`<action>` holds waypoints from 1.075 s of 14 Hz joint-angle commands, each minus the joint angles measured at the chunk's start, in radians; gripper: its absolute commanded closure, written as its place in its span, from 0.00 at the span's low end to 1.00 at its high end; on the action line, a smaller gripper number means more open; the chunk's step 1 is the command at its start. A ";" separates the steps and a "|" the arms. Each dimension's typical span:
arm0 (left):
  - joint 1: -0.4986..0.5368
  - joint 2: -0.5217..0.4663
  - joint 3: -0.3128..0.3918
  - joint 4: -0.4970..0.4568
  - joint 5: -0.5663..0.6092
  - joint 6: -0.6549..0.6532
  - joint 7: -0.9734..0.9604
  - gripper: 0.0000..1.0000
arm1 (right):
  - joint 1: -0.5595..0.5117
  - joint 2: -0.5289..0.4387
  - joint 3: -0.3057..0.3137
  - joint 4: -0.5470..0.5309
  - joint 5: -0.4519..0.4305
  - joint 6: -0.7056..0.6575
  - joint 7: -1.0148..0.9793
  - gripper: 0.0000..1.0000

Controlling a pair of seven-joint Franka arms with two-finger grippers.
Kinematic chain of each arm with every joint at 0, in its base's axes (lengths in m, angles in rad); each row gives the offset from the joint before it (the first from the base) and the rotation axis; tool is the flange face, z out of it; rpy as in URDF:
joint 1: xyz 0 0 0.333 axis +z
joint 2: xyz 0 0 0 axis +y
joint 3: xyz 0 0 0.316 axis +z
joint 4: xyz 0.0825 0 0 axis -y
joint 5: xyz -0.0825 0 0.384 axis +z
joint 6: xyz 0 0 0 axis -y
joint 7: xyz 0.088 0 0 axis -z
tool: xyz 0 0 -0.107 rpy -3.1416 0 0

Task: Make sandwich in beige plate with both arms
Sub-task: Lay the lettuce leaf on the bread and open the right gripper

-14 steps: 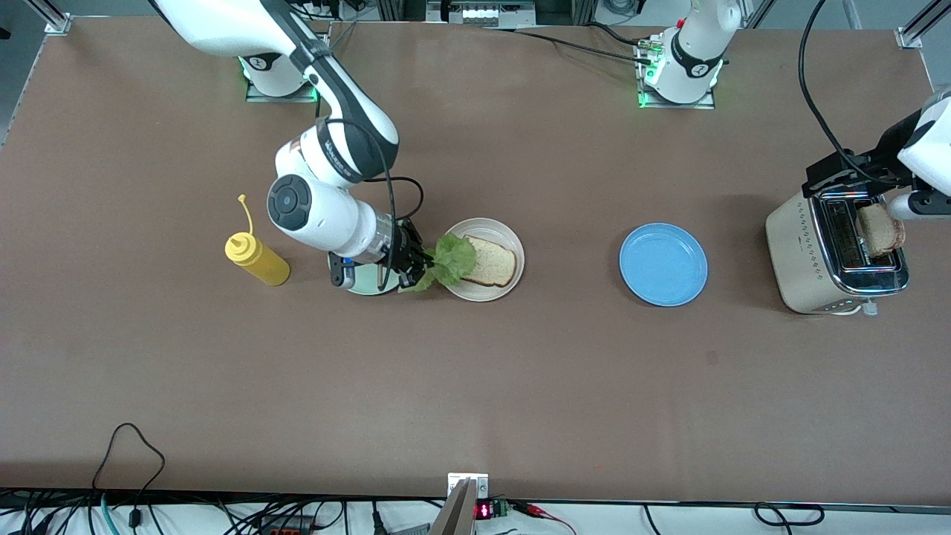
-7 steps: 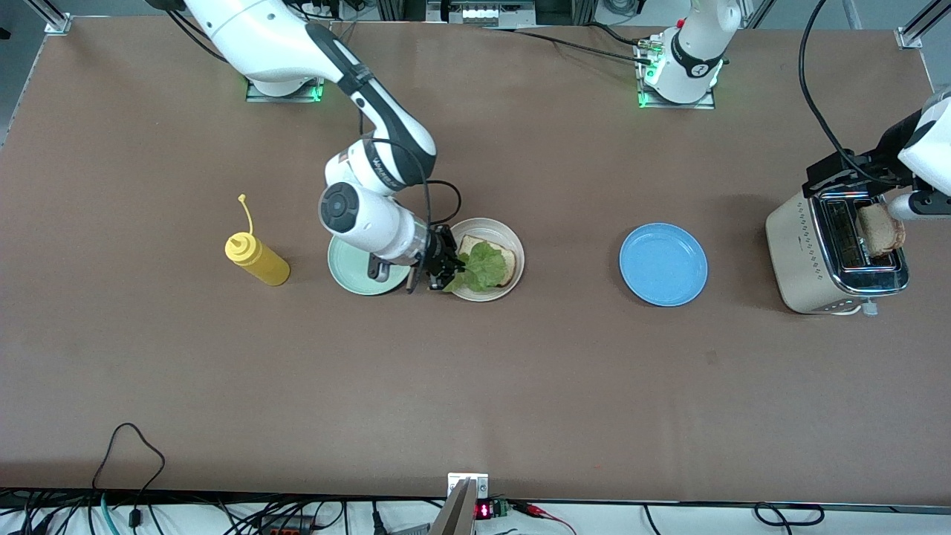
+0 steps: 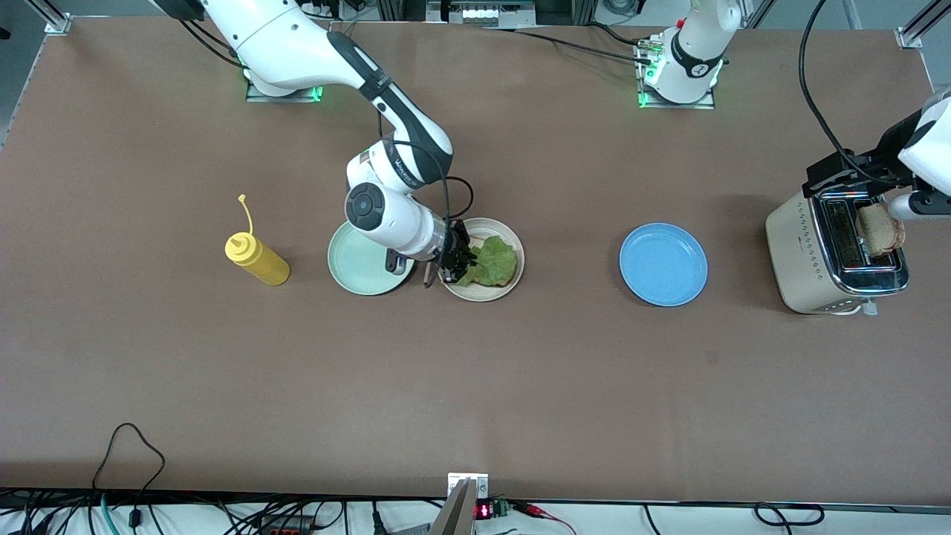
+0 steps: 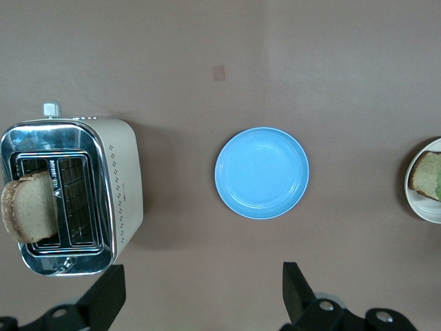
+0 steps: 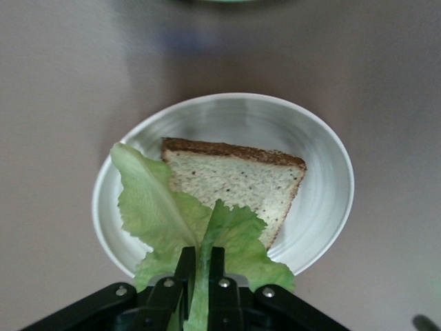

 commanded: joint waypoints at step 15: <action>0.002 0.092 0.002 0.118 0.007 -0.012 0.019 0.00 | -0.073 -0.205 -0.014 0.002 -0.004 -0.265 -0.261 0.00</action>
